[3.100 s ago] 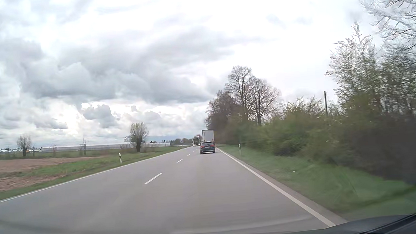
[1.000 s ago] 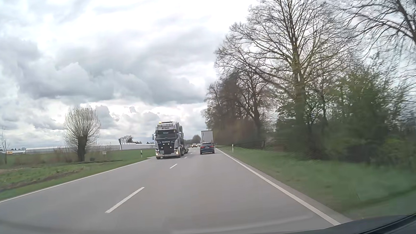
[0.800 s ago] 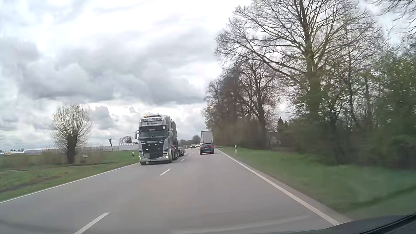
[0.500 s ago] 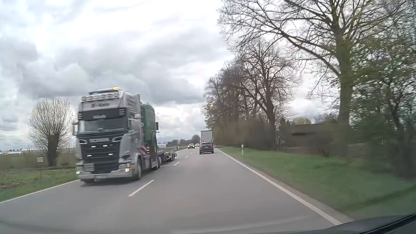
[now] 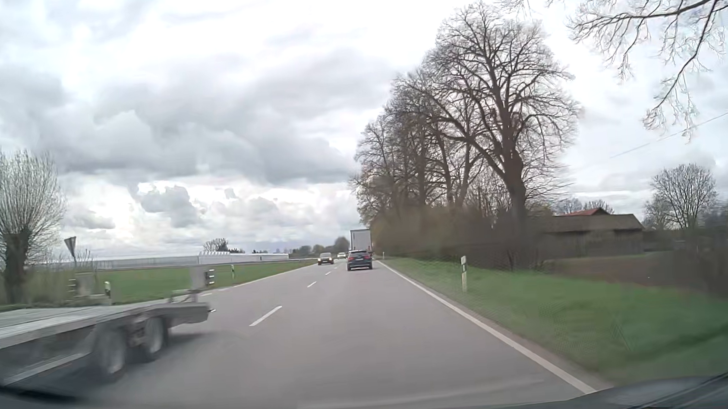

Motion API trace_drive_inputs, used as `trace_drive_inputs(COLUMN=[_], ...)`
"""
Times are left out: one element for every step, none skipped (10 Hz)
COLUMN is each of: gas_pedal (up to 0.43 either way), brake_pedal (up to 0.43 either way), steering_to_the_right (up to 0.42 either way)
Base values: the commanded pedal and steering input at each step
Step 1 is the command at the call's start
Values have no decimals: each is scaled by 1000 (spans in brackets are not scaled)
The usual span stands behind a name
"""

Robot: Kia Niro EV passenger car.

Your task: Follow the waypoints while adhering to traffic rules and regulations

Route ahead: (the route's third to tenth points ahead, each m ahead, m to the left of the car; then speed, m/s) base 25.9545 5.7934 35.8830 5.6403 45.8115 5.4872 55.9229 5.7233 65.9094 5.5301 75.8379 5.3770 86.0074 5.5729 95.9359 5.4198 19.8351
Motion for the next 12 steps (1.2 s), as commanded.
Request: trace_drive_inputs(gas_pedal=[209, 209, 209, 209, 220, 220, 220, 220, 220, 228, 228, 228], brake_pedal=[0, 0, 0, 0, 0, 0, 0, 0, 0, 0, 0, 0], steering_to_the_right=[2, 2, 2, 2, 2, 2, 2, 2, 2, 2, 2, 2])
